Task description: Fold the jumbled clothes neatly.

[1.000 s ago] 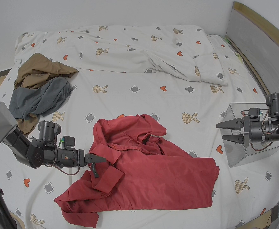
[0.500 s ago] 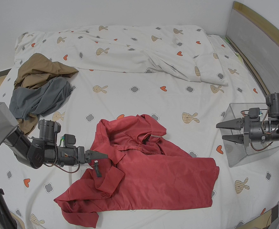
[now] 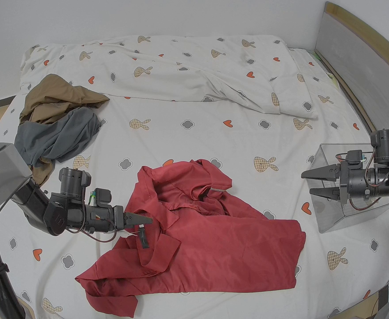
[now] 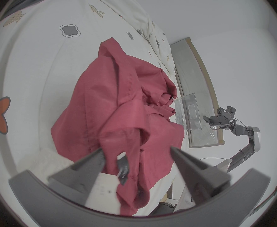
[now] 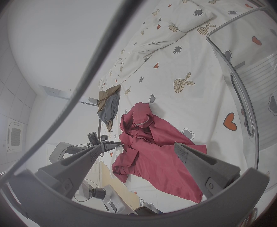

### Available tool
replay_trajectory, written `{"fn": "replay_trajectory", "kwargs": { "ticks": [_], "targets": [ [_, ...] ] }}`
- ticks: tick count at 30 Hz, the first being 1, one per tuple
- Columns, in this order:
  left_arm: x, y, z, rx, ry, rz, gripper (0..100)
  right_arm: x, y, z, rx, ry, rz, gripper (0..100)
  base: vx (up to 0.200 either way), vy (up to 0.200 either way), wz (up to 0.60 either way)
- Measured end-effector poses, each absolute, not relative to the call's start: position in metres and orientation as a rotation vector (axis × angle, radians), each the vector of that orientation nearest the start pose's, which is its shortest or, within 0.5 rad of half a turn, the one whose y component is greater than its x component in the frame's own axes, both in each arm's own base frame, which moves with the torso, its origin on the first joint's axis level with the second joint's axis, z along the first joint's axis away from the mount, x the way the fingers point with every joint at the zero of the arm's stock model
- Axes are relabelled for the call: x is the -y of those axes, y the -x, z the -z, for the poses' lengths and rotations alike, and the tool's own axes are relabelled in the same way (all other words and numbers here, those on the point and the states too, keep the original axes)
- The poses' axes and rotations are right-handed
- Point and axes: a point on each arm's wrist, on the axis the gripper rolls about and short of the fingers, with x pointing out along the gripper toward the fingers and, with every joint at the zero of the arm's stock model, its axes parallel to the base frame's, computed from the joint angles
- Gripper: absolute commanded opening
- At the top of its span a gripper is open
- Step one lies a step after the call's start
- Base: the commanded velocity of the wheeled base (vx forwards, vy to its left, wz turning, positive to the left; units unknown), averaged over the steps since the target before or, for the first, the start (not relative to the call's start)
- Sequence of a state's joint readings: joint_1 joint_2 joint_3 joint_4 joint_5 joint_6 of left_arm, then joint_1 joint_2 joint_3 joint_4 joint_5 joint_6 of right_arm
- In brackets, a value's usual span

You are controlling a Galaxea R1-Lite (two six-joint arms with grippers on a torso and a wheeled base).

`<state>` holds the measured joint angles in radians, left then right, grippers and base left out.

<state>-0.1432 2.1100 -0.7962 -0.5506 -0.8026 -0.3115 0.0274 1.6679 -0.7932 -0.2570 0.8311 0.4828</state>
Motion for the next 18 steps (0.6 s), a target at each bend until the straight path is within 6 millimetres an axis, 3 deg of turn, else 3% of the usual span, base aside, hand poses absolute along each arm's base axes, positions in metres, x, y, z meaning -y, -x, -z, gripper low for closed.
{"fn": "replay_trajectory", "kwargs": {
  "ticks": [10, 18],
  "targets": [
    [0.057, -0.335, -0.041, -0.888, 0.541, 0.753, 0, -0.024, -0.276, -0.158, -0.782, -0.689, -0.679, 100, 0.0, 0.0, 0.0],
    [0.026, -0.331, -0.064, -0.83, 0.567, 0.676, 0, -0.024, -0.276, -0.158, -0.782, -0.69, -0.678, 100, 0.0, 0.0, 0.0]
  ]
}}
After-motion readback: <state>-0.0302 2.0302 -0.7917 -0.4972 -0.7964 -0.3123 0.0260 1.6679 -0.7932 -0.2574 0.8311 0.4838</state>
